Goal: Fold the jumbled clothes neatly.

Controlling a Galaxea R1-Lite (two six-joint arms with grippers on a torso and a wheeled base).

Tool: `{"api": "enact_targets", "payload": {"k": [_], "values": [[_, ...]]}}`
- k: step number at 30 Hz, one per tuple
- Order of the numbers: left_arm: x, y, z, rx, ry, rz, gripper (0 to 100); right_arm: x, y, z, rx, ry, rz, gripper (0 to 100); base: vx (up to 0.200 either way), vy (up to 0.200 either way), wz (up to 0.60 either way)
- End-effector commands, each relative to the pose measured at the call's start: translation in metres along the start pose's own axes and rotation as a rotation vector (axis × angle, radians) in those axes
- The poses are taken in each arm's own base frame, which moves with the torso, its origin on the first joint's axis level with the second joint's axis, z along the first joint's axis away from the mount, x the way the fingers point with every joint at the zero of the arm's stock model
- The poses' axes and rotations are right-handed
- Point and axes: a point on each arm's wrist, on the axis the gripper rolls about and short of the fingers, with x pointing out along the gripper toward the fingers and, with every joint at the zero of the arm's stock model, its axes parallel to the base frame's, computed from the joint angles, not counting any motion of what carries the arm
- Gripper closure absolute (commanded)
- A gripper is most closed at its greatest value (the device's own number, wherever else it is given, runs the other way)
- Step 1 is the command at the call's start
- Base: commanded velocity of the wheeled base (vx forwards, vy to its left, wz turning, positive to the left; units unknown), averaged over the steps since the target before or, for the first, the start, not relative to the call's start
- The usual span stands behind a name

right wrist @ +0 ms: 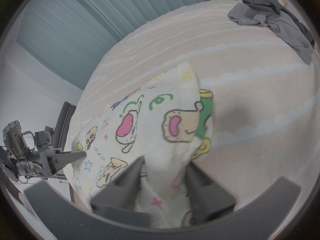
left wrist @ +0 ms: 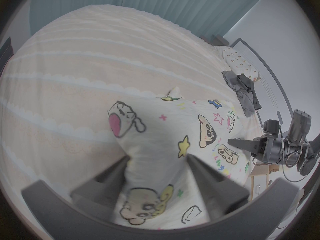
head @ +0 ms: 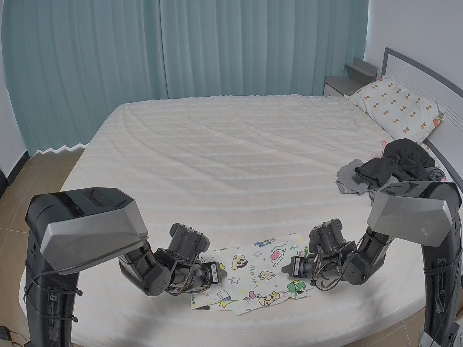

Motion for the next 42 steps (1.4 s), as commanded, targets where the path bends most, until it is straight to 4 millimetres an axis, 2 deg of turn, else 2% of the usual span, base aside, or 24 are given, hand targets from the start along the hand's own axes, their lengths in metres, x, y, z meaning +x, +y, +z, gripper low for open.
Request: {"api": "enact_targets", "payload": {"k": [1, 11, 15, 16, 17, 22, 31, 42], "values": [[-0.005, -0.005, 0.001, 0.002, -0.009, -0.013, 100, 0.002, -0.001, -0.001, -0.001, 0.004, -0.004, 100, 0.0, 0.0, 0.0], [-0.039, -0.019, 0.015, -0.06, -0.072, -0.066, 100, -0.018, 0.008, 0.0, -0.011, -0.012, 0.017, 100, 0.0, 0.0, 0.0], [-0.043, -0.018, 0.013, -0.065, -0.056, -0.055, 100, -0.026, 0.014, 0.005, 0.008, -0.034, 0.036, 100, 0.0, 0.0, 0.0], [-0.045, -0.017, 0.012, -0.065, -0.048, -0.049, 100, -0.031, 0.025, 0.004, 0.051, -0.039, 0.065, 100, 0.0, 0.0, 0.0], [-0.045, -0.018, 0.012, -0.067, -0.051, -0.049, 100, -0.032, 0.029, 0.003, 0.059, -0.037, 0.071, 100, 0.0, 0.0, 0.0], [-0.054, -0.02, 0.014, -0.098, -0.063, -0.061, 100, -0.032, 0.036, 0.001, 0.049, -0.036, 0.085, 100, 0.0, 0.0, 0.0], [-0.068, -0.012, 0.01, -0.108, -0.062, -0.048, 100, -0.032, 0.04, -0.001, 0.042, -0.036, 0.089, 100, 0.0, 0.2, 0.0], [-0.073, -0.007, 0.008, -0.115, -0.06, -0.037, 100, -0.032, 0.045, -0.003, 0.03, -0.035, 0.102, 100, 0.0, 0.2, 0.0]]}}
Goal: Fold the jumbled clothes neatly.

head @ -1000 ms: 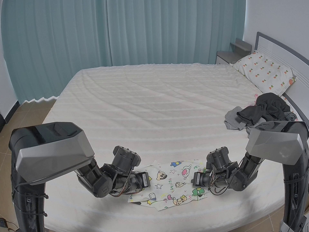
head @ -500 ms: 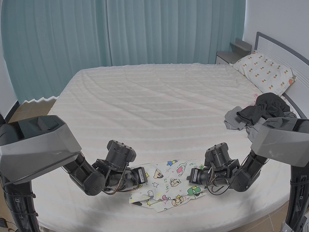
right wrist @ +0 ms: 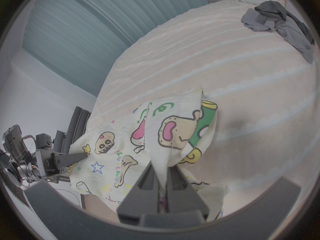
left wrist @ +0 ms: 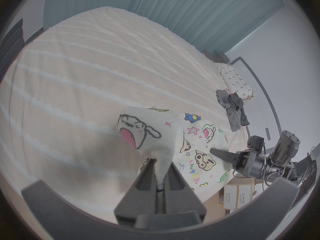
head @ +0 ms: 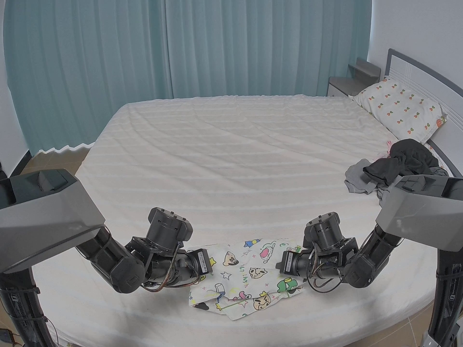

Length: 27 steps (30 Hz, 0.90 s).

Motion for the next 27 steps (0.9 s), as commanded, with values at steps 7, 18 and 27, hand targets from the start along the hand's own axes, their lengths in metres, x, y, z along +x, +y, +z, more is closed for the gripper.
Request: {"api": "enact_targets", "payload": {"k": [7, 18, 27], "values": [[-0.004, 0.003, -0.002, -0.002, 0.002, 0.006, 100, 0.003, 0.009, -0.001, -0.017, 0.001, 0.021, 100, 0.0, 0.2, 0.0], [-0.005, 0.014, -0.001, -0.023, 0.005, 0.032, 100, 0.009, 0.012, -0.006, -0.029, 0.014, 0.019, 100, 0.0, 0.2, 0.0], [-0.003, 0.019, -0.005, -0.026, 0.024, 0.05, 100, 0.017, 0.01, -0.017, -0.055, 0.05, 0.005, 100, 0.0, 0.089, 0.0]]}}
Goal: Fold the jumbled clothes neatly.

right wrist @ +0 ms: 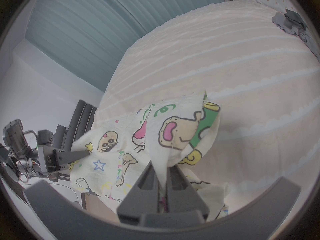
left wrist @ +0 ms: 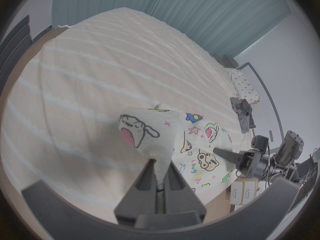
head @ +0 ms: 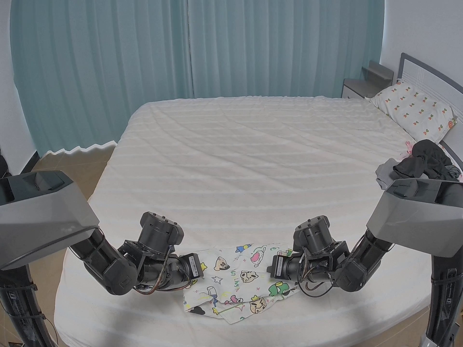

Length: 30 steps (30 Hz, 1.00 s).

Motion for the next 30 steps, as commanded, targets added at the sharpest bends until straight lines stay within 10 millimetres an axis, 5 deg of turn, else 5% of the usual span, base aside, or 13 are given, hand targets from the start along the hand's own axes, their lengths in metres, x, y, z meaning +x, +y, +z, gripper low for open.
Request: {"api": "enact_targets", "payload": {"k": [1, 20, 21, 23, 24, 30], "values": [[0.001, 0.002, -0.002, -0.003, 0.01, 0.009, 100, 0.006, -0.001, -0.007, -0.016, 0.024, -0.01, 100, 0.0, 0.0, 0.0], [0.015, 0.014, -0.015, -0.003, 0.066, 0.062, 100, 0.009, -0.005, -0.008, -0.02, -0.021, -0.084, 100, 0.0, 0.0, 0.0], [0.016, 0.015, -0.016, -0.003, 0.069, 0.065, 100, 0.009, -0.005, -0.008, -0.021, -0.021, -0.086, 0, 0.0, 0.0, 0.0], [0.019, 0.017, -0.017, -0.004, 0.075, 0.077, 100, 0.01, -0.006, -0.009, -0.019, -0.018, -0.09, 0, 0.0, 0.0, 0.0], [0.021, 0.018, -0.018, -0.004, 0.081, 0.082, 0, 0.009, -0.006, -0.009, -0.019, -0.017, -0.093, 0, 0.0, 0.0, 0.0], [0.023, 0.021, -0.021, -0.004, 0.091, 0.094, 0, 0.003, -0.007, -0.01, -0.019, 0.003, -0.163, 0, 0.0, 0.0, 0.0]]}}
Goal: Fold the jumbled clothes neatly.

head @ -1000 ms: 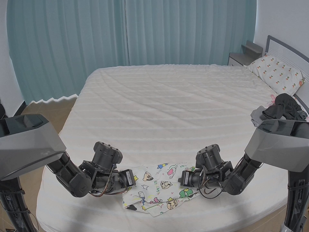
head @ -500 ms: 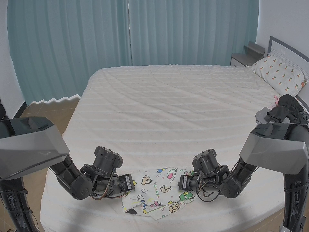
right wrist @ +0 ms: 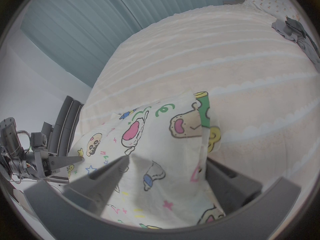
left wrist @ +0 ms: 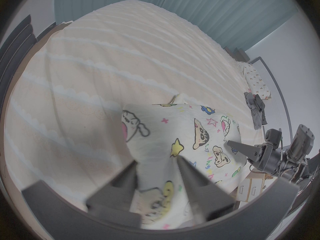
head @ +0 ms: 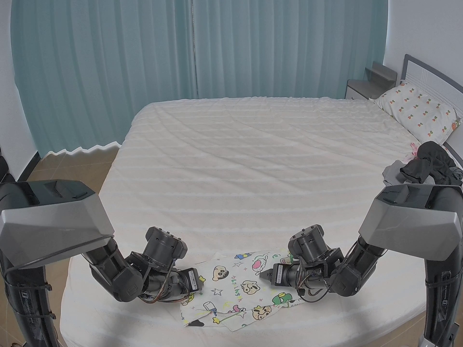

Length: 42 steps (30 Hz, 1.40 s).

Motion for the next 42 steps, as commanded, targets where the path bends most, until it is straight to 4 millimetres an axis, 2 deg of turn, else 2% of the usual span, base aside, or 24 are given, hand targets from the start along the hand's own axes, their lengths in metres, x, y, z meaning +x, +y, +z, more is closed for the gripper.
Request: {"api": "enact_targets", "payload": {"k": [1, 5, 9, 14, 15, 16, 17, 18, 22, 23, 24, 25, 29, 33, 34, 39, 42], "values": [[0.003, 0.004, -0.003, -0.001, 0.015, 0.018, 0, -0.006, 0.001, 0.002, 0.0, -0.006, -0.013, 0, 0.0, 0.0, 0.0], [-0.002, 0.012, -0.008, -0.002, 0.013, 0.054, 0, -0.012, -0.003, 0.004, -0.013, -0.019, -0.039, 0, 0.0, 0.0, 0.0], [-0.03, 0.023, 0.001, -0.045, -0.059, 0.045, 0, -0.032, -0.012, 0.016, 0.001, -0.083, -0.075, 0, 0.0, 0.0, 0.0], [-0.086, 0.03, 0.02, -0.097, -0.263, -0.052, 0, -0.097, -0.02, 0.044, 0.066, -0.249, -0.037, 0, 0.0, 0.0, 0.0], [-0.086, 0.03, 0.02, -0.097, -0.263, -0.052, 0, -0.097, -0.02, 0.044, 0.066, -0.249, -0.037, 0, 0.0, 0.0, 0.0], [-0.119, 0.031, 0.02, -0.103, -0.346, -0.1, 0, -0.132, -0.023, 0.045, 0.075, -0.314, -0.02, 0, 0.0, 0.0, 0.0], [-0.119, 0.031, 0.02, -0.103, -0.346, -0.1, 0, -0.132, -0.023, 0.045, 0.075, -0.314, -0.02, 0, 0.0, 0.0, 0.0], [-0.151, 0.03, 0.015, -0.096, -0.428, -0.157, 0, -0.167, -0.023, 0.04, 0.073, -0.38, 0.013, 0, 0.0, 0.0, 0.0], [-0.207, 0.03, 0.001, -0.084, -0.614, -0.164, 0, -0.238, -0.032, 0.017, 0.014, -0.535, 0.046, 0, 0.0, 0.0, 0.0], [-0.217, 0.031, -0.003, -0.082, -0.646, -0.135, 0, -0.25, -0.035, 0.011, -0.007, -0.565, 0.033, 0, 0.0, 0.0, 0.0], [-0.217, 0.031, -0.003, -0.082, -0.646, -0.135, 0, -0.25, -0.035, 0.011, -0.007, -0.565, 0.033, 0, 0.0, 0.0, 0.0], [-0.236, 0.035, -0.016, -0.069, -0.702, -0.087, 0, -0.276, -0.046, -0.007, -0.045, -0.634, -0.028, 0, 0.0, 0.0, 0.0], [-0.281, 0.044, -0.042, -0.058, -0.836, -0.097, 0, -0.317, -0.07, -0.045, -0.013, -0.747, -0.106, 0, 0.0, 0.0, 0.0], [-0.305, 0.06, -0.065, -0.002, -0.889, 0.034, 0, -0.343, -0.086, -0.069, 0.018, -0.787, -0.16, 0, 0.0, 0.0, 0.0], [-0.317, 0.067, -0.076, 0.01, -0.921, 0.043, 0, -0.353, -0.091, -0.076, 0.036, -0.795, -0.199, 0, 0.0, 0.0, 0.0], [-0.347, 0.083, -0.102, -0.057, -1.012, 0.107, 0, -0.366, -0.103, -0.097, 0.073, -0.846, -0.35, 0, 0.0, 0.0, 0.0], [-0.352, 0.088, -0.113, -0.085, -1.047, 0.15, 0, -0.373, -0.104, -0.105, 0.042, -0.9, -0.414, 0, 0.0, 0.0, 0.0]]}}
